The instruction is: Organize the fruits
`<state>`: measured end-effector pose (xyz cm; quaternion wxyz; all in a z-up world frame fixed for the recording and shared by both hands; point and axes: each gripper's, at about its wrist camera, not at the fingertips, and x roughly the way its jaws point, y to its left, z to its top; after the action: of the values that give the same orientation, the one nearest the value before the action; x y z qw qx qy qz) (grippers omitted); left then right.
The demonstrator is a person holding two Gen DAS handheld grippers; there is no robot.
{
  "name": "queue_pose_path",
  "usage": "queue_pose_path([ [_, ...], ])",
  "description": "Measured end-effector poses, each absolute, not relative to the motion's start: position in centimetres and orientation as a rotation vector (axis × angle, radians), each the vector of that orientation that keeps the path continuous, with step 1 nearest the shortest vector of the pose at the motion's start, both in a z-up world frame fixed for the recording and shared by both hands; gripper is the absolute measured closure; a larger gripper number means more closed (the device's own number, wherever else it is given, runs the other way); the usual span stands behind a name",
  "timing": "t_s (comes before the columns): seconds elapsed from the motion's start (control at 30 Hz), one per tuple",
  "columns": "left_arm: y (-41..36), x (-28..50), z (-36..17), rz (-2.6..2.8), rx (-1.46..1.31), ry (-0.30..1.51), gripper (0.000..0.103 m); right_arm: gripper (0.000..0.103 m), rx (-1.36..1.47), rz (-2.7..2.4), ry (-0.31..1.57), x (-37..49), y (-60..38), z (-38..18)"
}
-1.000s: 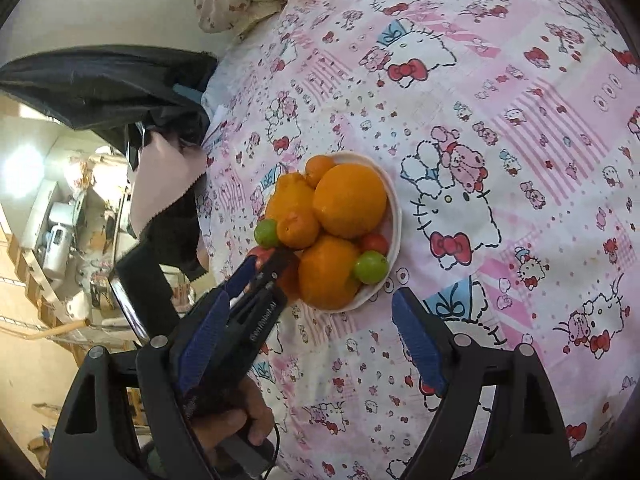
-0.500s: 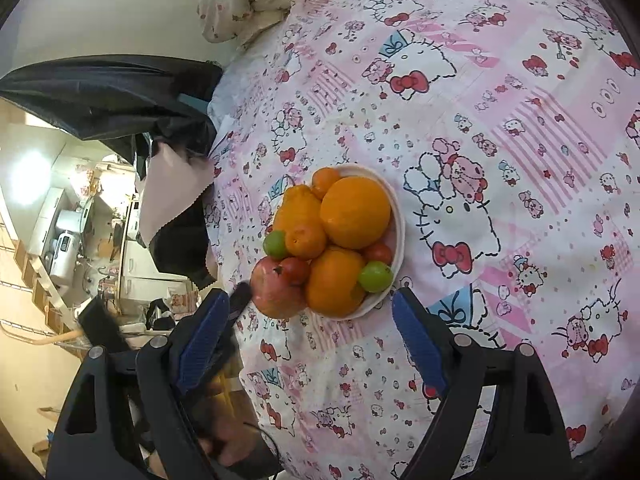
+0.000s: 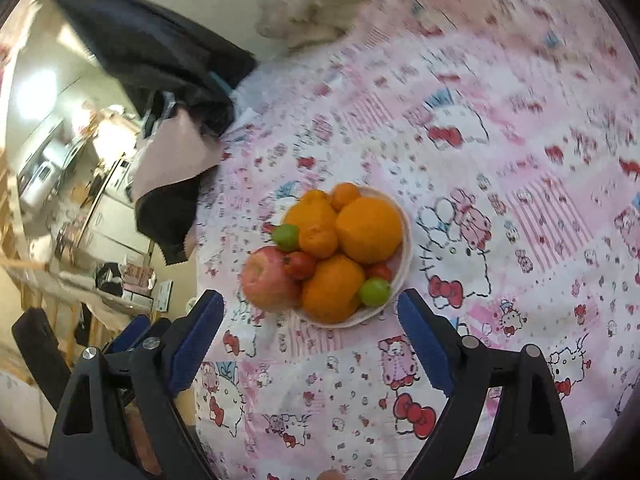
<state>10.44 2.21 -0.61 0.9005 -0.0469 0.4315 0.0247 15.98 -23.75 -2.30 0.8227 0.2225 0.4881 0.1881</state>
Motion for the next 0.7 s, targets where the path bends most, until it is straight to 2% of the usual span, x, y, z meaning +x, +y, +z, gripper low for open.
queue_pose_path([
  [0.1,2.7,8.3,-0.7,0.041,-0.112,0.872,0.033,0.001,0.349,0.417,0.989,13.5,-21.9,-1.2],
  [0.17,2.8,7.4,-0.9,0.027,-0.124,0.869,0.033,0.000,0.300,0.403,0.968,11.8,-21.1,-1.2],
  [0.2,2.8,7.1,-0.9,0.016,-0.140,0.867,0.030,0.000,0.282,0.396,0.953,11.1,-20.8,-1.2],
  [0.23,2.7,6.9,-1.0,0.012,-0.148,0.862,0.021,0.000,0.263,0.388,0.941,10.7,-20.5,-1.3],
  [0.3,2.5,6.5,-1.1,0.018,-0.133,0.849,0.014,0.000,0.203,0.352,0.904,9.7,-19.8,-1.2],
  [0.4,2.2,6.0,-1.0,0.027,-0.100,0.829,0.011,0.000,0.108,0.279,0.820,8.3,-19.3,-0.8],
  [0.5,2.6,6.0,-0.9,0.044,-0.118,0.821,0.000,0.000,0.051,0.223,0.763,7.6,-19.0,-0.9],
  [0.7,2.2,5.9,-1.1,0.045,-0.099,0.820,0.000,0.000,0.016,0.184,0.748,7.5,-18.8,-1.1],
])
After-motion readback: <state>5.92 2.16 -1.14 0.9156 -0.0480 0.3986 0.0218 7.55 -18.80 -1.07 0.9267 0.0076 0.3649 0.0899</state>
